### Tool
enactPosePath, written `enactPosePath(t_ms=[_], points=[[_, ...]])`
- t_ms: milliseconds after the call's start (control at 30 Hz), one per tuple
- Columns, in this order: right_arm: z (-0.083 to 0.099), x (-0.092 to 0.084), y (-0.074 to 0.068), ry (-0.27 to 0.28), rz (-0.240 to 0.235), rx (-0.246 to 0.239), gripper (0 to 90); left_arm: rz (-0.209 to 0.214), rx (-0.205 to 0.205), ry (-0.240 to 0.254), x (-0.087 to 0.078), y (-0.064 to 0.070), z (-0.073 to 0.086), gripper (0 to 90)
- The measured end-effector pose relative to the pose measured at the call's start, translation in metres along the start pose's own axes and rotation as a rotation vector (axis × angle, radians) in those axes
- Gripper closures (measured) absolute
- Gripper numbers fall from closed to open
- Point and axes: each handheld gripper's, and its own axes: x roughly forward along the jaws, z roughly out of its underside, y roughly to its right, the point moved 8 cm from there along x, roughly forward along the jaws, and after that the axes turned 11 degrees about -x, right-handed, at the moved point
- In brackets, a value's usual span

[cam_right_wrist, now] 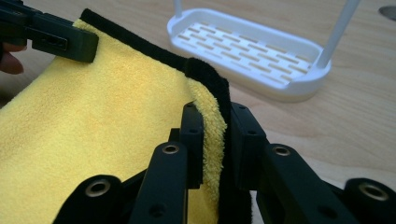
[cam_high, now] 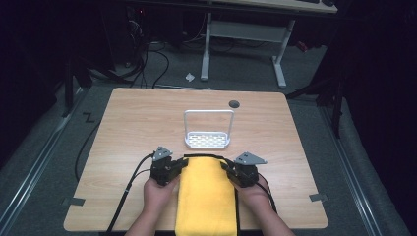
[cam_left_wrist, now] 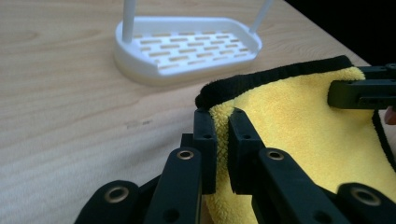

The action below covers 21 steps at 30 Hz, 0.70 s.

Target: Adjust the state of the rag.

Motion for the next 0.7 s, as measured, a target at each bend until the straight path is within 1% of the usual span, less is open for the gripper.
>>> enactPosePath(t_ms=[67, 133, 233, 300, 333, 467, 567, 700], points=[[-0.004, -0.002, 0.002, 0.015, 0.005, 0.009, 78.0, 0.011, 0.010, 0.014, -0.003, 0.004, -0.008, 83.7], [-0.011, -0.004, 0.005, 0.031, 0.019, 0.001, 78.0, 0.020, 0.021, 0.040, -0.006, 0.009, -0.019, 83.8], [-0.023, -0.009, 0.010, 0.060, 0.032, 0.003, 78.0, 0.025, 0.034, 0.063, -0.009, 0.013, -0.030, 84.1], [-0.030, -0.011, 0.012, 0.077, 0.043, -0.006, 77.9, 0.026, 0.041, 0.081, -0.011, 0.015, -0.039, 84.1], [-0.034, -0.012, 0.014, 0.092, 0.054, -0.010, 77.9, 0.028, 0.041, 0.086, -0.012, 0.016, -0.042, 84.1], [-0.046, -0.017, 0.019, 0.123, 0.077, -0.025, 77.9, 0.035, 0.052, 0.125, -0.016, 0.023, -0.056, 84.1], [-0.055, -0.020, 0.023, 0.137, 0.092, -0.041, 77.9, 0.039, 0.061, 0.148, -0.019, 0.028, -0.066, 84.3], [-0.067, -0.025, 0.028, 0.161, 0.110, -0.039, 77.9, 0.038, 0.069, 0.176, -0.022, 0.032, -0.077, 84.6]])
